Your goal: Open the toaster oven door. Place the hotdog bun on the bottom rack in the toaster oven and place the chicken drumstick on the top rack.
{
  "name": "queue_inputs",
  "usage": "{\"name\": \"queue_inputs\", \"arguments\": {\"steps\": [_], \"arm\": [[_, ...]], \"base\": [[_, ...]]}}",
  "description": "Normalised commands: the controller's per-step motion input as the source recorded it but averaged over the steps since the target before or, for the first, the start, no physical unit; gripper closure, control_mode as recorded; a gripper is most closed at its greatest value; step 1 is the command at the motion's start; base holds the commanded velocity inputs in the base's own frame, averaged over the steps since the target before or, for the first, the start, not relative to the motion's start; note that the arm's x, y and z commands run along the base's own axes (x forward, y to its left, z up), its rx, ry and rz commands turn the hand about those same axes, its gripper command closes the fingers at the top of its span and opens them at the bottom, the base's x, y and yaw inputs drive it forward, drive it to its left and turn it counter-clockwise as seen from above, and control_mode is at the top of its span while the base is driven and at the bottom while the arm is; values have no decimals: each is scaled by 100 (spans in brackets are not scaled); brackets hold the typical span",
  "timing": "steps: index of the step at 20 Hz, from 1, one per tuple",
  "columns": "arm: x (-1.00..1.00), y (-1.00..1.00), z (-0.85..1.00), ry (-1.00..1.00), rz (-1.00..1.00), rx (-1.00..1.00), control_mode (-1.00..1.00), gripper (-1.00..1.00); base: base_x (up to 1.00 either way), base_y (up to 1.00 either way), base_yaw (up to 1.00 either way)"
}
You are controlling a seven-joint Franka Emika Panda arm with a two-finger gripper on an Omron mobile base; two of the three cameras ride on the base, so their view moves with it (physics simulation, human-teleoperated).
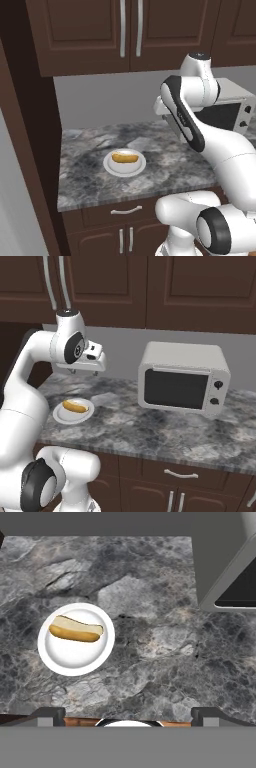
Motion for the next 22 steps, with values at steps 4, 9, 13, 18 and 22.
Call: {"name": "queue_inputs", "arguments": {"steps": [4, 9, 13, 18, 22], "arm": [[-25, -9, -1, -1, 0, 3, -100, -100], [-41, -28, 0, -13, -17, 14, -100, -100], [-34, -52, 0, -22, -31, 18, -100, -100], [-14, -58, 0, -17, -26, 18, -100, -100], [0, -42, 0, -9, -28, 23, -100, -100]], "base": [[0, 0, 0], [0, 0, 0], [0, 0, 0], [0, 0, 0], [0, 0, 0]]}}
